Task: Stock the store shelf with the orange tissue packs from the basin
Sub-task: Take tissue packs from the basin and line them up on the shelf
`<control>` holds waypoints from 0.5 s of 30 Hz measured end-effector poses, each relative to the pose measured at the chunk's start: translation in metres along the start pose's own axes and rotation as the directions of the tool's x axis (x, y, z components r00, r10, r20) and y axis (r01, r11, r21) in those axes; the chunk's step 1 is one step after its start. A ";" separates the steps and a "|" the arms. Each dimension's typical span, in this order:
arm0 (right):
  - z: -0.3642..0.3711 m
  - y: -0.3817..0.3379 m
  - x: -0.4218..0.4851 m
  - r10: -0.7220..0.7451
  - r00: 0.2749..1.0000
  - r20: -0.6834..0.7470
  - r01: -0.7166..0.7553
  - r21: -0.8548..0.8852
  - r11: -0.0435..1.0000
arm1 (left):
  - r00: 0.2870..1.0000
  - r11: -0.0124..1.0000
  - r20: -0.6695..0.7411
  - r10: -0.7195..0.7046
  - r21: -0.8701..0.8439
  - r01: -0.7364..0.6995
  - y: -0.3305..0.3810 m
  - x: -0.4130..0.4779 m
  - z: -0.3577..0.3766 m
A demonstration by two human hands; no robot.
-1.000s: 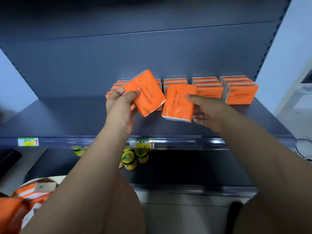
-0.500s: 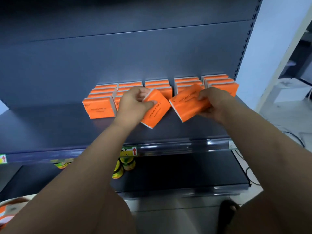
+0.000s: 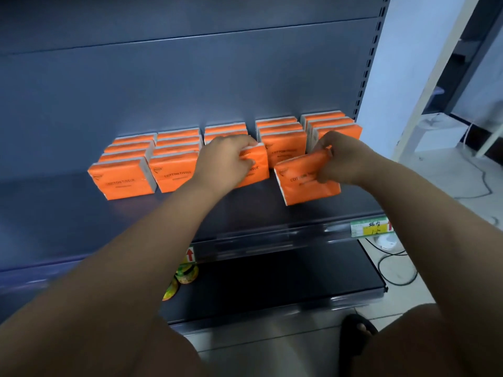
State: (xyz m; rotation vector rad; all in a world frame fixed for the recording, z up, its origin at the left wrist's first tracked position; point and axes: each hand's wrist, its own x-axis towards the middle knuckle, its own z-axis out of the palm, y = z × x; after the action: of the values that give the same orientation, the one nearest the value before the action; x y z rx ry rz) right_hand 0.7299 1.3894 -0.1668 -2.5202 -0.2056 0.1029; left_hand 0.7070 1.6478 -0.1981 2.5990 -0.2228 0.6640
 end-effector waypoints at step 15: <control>0.018 0.013 0.024 -0.236 0.940 -0.246 0.197 -0.171 0.965 | 0.994 0.924 0.111 0.005 0.380 -0.047 -0.013 0.003 0.020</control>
State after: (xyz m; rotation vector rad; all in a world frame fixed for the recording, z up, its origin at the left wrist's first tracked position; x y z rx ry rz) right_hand 0.7533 1.3933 -0.1895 -2.6017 -0.3919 -0.3483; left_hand 0.7214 1.6504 -0.2173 3.0168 -0.1754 0.6274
